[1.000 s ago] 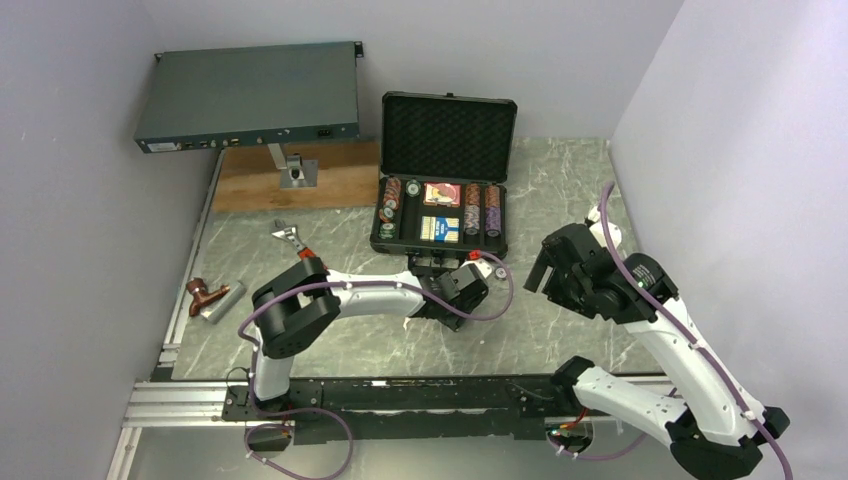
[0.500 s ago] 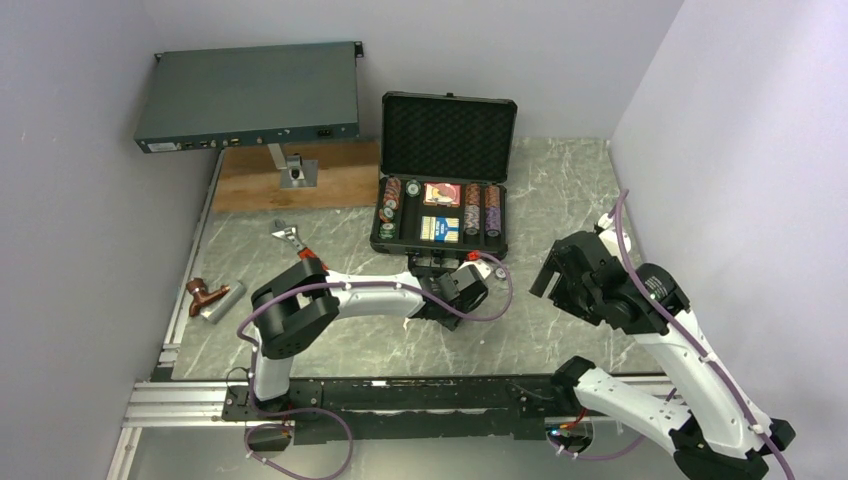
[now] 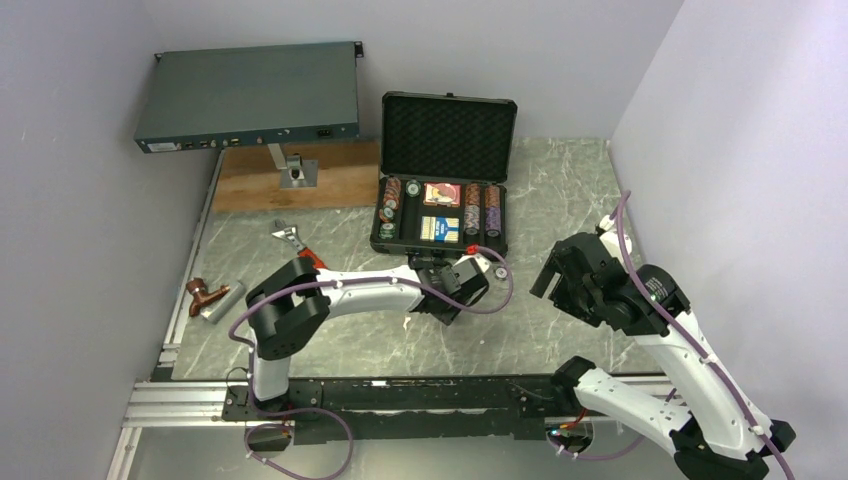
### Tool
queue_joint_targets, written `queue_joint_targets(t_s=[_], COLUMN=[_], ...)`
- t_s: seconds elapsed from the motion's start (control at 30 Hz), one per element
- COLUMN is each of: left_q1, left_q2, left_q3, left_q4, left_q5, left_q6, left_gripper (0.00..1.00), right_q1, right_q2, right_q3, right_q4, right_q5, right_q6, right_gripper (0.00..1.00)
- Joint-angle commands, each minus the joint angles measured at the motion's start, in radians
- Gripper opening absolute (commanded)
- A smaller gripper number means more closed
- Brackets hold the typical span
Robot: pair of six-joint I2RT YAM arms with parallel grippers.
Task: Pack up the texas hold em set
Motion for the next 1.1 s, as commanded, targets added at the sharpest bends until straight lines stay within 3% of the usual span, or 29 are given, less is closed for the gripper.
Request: queue_joint_targets(t_s=[0.0, 0.63, 0.93, 1.07], left_q1=[0.010, 0.147, 0.142, 0.090], left_q2=[-0.071, -0.086, -0.156, -0.189], left_q3=[0.057, 0.134, 0.004, -0.050], left_q4=[-0.021, -0.038, 0.062, 0.158], left_q5=[-0.039, -0.052, 0.032, 0.103], left_q6=[0.009, 0.043, 0.048, 0.114], left_gripper=[0.31, 0.30, 0.59, 0.64], right_q1=[-0.003, -0.002, -0.003, -0.003], right_q2=[0.004, 0.049, 0.051, 0.075], right_q3=[-0.004, 0.010, -0.014, 0.011], right_q4=[0.017, 0.064, 0.075, 0.069], right_q5=[-0.003, -0.026, -0.030, -0.007], right_q6=[0.009, -0.010, -0.006, -0.013], right_gripper=[0.81, 0.81, 0.81, 0.82])
